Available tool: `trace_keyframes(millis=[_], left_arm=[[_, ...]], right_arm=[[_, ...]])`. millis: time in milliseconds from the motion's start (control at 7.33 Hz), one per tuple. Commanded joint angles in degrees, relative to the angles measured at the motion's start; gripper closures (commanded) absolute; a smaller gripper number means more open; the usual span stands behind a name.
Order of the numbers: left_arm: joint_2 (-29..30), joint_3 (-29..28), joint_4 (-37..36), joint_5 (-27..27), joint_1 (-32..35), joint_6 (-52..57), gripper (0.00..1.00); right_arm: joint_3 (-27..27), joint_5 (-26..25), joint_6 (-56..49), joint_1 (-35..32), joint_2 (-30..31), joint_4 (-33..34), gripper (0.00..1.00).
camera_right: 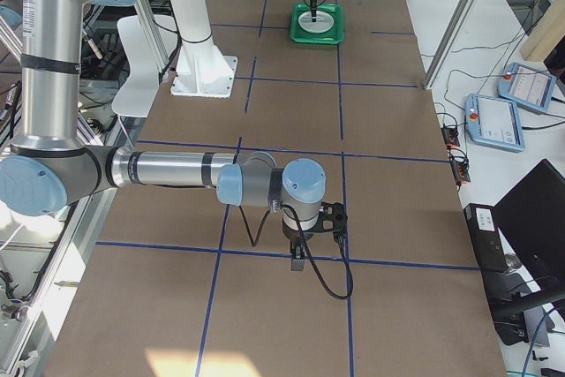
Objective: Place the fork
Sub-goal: 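Lower the left gripper and grasp the white fork's handle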
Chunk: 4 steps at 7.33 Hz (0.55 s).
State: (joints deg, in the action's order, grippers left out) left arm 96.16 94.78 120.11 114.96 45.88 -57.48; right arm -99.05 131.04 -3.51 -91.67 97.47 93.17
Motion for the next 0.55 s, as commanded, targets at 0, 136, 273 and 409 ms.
trace_keyframes(millis=[0, 136, 273, 409], left_arm=[[-0.3, 0.0, -0.1, 0.0, -0.1, 0.0, 0.45], [-0.3, 0.0, -0.2, 0.0, 0.0, 0.0, 0.47], [-0.3, 0.0, -0.1, 0.8, 0.0, 0.0, 0.56], [-0.3, 0.0, -0.1, 2.1, 0.0, 0.0, 0.6]], right_arm=[[0.0, 0.0, 0.0, 0.0, 0.0, 0.0, 0.0], [0.0, 0.0, 0.0, 0.0, 0.0, 0.0, 0.0], [0.0, 0.0, 0.0, 0.0, 0.0, 0.0, 0.0], [0.0, 0.0, 0.0, 0.0, 0.0, 0.0, 0.0]])
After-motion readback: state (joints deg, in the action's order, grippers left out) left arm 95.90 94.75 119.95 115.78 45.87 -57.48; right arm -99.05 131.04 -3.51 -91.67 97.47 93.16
